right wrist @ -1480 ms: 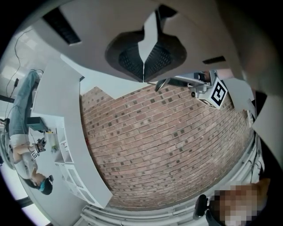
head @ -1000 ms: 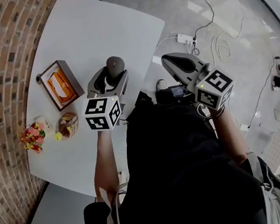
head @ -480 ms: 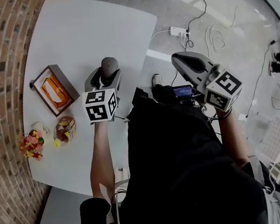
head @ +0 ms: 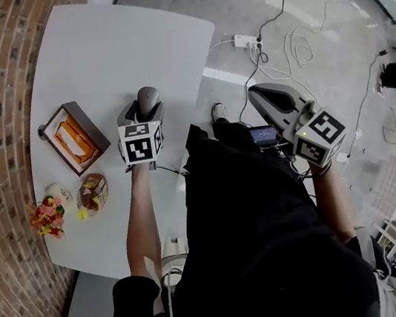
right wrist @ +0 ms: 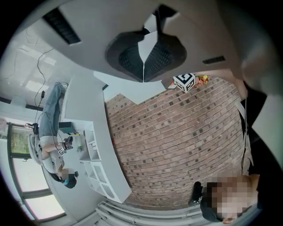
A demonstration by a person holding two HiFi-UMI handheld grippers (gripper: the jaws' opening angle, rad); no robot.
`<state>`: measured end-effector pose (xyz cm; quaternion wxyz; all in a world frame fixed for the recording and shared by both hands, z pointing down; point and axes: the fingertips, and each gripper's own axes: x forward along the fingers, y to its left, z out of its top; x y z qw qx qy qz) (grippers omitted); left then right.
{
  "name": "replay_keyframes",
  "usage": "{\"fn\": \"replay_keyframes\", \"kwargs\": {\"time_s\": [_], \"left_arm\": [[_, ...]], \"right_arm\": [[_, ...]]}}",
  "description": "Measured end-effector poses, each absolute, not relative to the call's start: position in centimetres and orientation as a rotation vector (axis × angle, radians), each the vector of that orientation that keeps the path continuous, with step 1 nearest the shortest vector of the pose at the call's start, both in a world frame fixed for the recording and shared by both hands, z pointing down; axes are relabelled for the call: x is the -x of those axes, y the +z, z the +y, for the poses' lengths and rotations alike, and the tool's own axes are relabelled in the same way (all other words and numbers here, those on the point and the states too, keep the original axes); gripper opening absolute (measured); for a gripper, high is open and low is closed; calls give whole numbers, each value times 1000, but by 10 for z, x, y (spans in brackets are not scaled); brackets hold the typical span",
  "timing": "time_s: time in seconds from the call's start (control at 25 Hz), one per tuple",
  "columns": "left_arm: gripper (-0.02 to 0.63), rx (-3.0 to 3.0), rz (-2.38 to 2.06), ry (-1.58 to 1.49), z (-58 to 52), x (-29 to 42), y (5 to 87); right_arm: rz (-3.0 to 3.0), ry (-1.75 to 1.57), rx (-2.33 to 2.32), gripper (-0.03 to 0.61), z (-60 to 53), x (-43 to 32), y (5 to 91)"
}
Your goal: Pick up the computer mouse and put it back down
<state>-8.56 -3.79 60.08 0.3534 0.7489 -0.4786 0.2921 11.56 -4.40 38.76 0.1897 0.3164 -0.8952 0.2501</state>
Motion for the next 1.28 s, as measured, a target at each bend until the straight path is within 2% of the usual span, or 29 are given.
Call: {"fn": "replay_keyframes", "kwargs": {"time_s": [0.48, 1.28], "left_arm": [[302, -1890, -1195, 898, -43, 83, 651], [304, -1781, -1182, 1074, -35, 87, 676]], "right_arm": [[-2440, 751, -948, 18, -30, -137, 398], [-2425, 760, -1031, 18, -24, -161, 396]]}}
